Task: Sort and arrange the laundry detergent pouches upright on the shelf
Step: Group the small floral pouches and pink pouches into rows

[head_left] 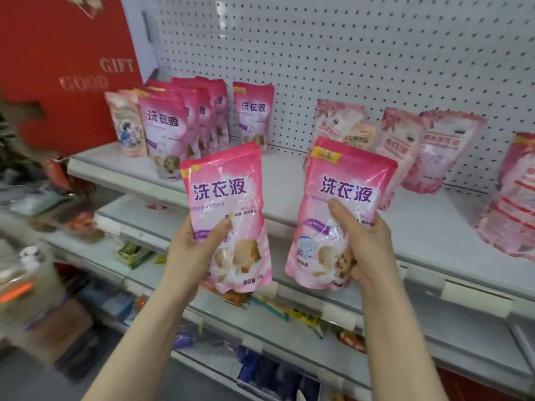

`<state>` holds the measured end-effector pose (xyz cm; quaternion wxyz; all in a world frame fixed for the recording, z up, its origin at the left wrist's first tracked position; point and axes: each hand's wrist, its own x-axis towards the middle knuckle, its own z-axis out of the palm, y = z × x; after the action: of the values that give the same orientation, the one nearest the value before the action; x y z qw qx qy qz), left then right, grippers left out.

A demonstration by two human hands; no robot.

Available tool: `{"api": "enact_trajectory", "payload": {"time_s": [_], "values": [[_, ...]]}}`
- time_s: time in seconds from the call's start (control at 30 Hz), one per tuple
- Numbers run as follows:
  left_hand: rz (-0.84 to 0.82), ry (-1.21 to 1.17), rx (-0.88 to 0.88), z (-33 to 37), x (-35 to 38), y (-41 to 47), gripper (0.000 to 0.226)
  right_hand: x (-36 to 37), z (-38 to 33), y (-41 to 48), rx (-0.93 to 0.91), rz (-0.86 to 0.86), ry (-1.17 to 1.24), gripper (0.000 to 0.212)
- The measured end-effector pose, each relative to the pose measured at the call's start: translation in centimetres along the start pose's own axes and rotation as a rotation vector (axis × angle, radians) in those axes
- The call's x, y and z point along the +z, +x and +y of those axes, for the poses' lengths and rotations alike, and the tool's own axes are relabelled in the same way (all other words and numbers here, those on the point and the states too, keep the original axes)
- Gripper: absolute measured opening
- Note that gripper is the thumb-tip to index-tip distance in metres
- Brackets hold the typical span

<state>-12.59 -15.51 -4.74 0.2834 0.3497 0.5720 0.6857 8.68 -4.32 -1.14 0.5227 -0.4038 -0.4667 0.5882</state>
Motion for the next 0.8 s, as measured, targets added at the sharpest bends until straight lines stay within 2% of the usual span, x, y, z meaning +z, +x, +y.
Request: {"api": "enact_trajectory", "payload": {"time_s": [0.2,0.33,0.43,0.57,0.73,0.8], "values": [[0.099,-0.030,0.031,0.4,-5.1,5.3,0.036,8.2,-1.3,4.5,-0.126,-0.075,-0.007,0.039],[0.179,-0.017,0.090,1.0,-7.1,9.4,0.026,13.5,-1.0,11.1,-0.223,-0.079,-0.100,0.037],[0.209,0.013,0.142,1.9,-8.2,12.5,0.019,17.5,0.1,17.0,-0.205,-0.071,-0.130,0.035],[0.224,0.024,0.175,3.0,-9.0,16.2,0.021,22.1,2.2,24.5,-0.147,-0.055,-0.166,0.047],[0.221,0.046,0.165,2.6,-10.0,19.1,0.022,26.2,4.2,29.6,-0.072,-0.072,-0.139,0.048],[0.205,0.052,0.149,2.3,-10.2,19.7,0.023,27.0,4.9,30.4,-0.064,-0.091,-0.120,0.055]]}}
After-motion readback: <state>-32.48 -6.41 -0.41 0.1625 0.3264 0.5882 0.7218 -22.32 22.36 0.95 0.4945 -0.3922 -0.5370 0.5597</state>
